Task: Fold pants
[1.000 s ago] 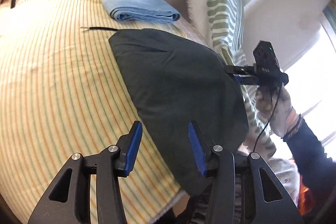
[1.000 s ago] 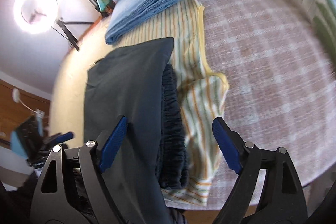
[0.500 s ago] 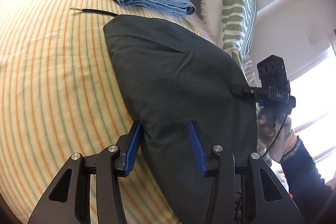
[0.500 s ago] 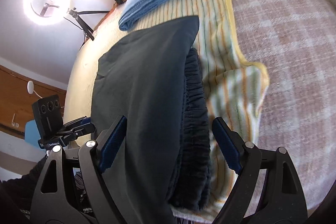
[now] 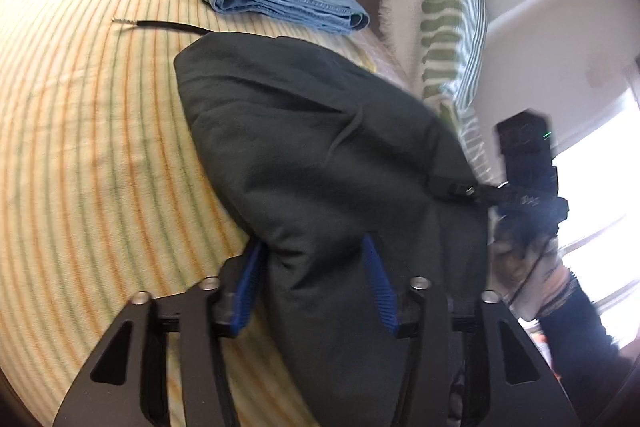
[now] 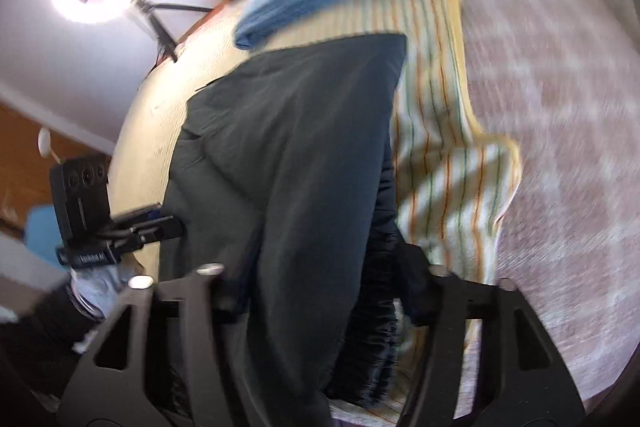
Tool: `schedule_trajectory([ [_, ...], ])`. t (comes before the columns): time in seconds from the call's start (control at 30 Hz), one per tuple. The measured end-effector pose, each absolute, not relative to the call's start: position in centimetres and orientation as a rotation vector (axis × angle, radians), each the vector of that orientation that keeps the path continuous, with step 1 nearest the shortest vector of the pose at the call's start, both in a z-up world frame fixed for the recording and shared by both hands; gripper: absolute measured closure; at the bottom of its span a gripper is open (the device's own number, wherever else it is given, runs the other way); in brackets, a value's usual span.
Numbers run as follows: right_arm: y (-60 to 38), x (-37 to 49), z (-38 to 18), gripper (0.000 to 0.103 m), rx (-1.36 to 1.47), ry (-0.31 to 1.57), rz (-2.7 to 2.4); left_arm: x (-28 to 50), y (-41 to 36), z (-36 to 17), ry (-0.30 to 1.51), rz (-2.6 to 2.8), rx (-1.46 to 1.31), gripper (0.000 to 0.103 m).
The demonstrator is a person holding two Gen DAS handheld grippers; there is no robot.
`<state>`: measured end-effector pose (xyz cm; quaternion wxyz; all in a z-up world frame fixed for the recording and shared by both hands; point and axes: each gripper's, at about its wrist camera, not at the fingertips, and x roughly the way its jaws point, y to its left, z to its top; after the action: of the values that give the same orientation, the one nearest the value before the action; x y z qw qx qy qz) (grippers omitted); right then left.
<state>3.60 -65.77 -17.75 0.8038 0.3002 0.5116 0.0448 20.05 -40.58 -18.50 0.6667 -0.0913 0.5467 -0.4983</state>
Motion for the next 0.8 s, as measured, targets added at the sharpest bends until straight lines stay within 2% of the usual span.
schedule_trajectory([
  [0.07,-65.5,3.5,-17.6,0.037,0.619,1.079,0.092,20.1,-40.8,-18.4,1.229,-1.122,-0.205,0.048],
  [0.13,-65.0,3.3,-17.2,0.045,0.578,1.075,0.076,19.9,-40.9,-18.3,1.21,-1.126,-0.187,0.052],
  [0.17,-64.8,3.2,-16.8,0.052,0.568,1.069,0.072,19.8,-41.0,-18.3,1.203,-1.124,-0.179,0.058],
  [0.2,-64.7,3.1,-16.4,0.06,0.563,1.064,0.068,19.6,-41.2,-18.1,1.192,-1.122,-0.161,0.073],
  [0.23,-64.6,3.0,-16.1,0.063,0.559,1.055,0.068,19.6,-41.3,-18.0,1.186,-1.119,-0.153,0.083],
  [0.3,-63.8,2.7,-15.0,0.07,0.531,1.039,0.067,19.4,-41.5,-17.6,1.173,-1.124,-0.158,0.087],
  [0.47,-62.1,2.4,-13.1,0.073,0.461,1.018,0.054,18.2,-41.7,-15.3,1.075,-1.163,-0.101,0.095],
  [0.8,-60.4,1.9,-8.4,0.074,0.401,0.919,0.05,17.7,-40.7,-11.2,0.934,-1.217,-0.075,0.097],
])
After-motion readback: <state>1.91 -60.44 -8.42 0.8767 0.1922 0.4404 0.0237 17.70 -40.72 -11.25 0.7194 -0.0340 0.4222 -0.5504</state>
